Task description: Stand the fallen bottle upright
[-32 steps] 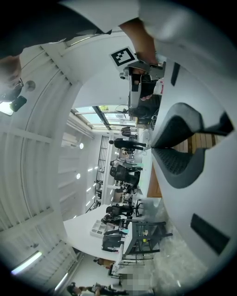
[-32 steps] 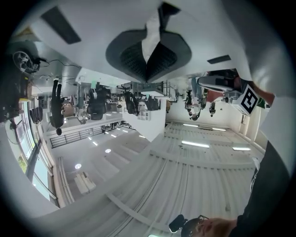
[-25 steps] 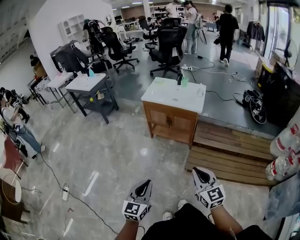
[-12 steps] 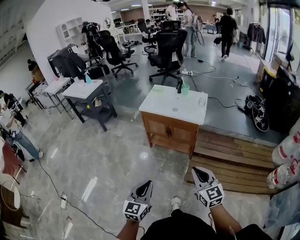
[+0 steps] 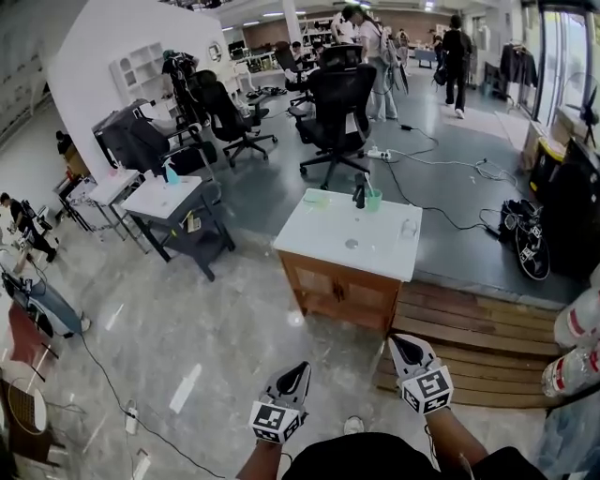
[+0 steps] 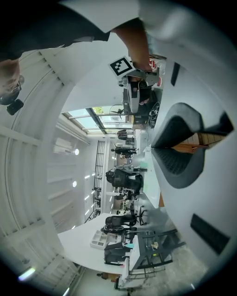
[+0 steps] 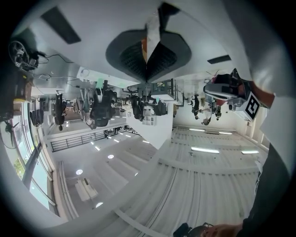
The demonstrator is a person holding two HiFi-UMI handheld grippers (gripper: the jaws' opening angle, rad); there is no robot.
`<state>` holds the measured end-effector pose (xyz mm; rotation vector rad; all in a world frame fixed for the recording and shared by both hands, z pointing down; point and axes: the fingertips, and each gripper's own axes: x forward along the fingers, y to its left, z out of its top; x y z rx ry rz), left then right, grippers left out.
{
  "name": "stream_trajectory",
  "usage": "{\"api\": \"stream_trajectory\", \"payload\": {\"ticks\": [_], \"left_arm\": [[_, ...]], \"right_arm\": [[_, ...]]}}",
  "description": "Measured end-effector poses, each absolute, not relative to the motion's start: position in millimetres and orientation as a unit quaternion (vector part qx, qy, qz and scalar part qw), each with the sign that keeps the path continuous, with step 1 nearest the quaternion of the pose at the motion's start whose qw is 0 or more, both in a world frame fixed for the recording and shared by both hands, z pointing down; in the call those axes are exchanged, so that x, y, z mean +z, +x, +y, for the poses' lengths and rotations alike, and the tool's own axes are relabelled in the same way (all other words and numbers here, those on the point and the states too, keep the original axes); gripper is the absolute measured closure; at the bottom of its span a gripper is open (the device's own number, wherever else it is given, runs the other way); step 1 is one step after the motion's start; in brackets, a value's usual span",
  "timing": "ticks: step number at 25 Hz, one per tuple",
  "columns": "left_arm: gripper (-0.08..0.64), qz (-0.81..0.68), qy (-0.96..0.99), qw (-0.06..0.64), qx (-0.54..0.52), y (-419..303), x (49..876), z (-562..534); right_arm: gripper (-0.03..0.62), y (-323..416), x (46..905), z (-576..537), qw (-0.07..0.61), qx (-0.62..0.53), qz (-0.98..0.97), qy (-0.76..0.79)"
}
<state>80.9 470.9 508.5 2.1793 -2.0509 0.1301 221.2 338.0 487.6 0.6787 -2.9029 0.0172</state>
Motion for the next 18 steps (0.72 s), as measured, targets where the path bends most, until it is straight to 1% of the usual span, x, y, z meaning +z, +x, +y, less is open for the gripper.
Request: {"api": "stream_trajectory", "payload": {"ticks": [9,18], "left_arm": [[0.538,-0.666,0.741,0.074,0.038,77.9,506.4,391.8],[0.538,-0.645,0.759,0.081,0.031,17.0,514.4,303.5]], "right_arm": [[0.577,196.2,497.9,272.7,0.076,0.028,-0.971,0.225],[0.577,137.2,493.4,200.0,0.074,0.025,-0.965,0.251]]}}
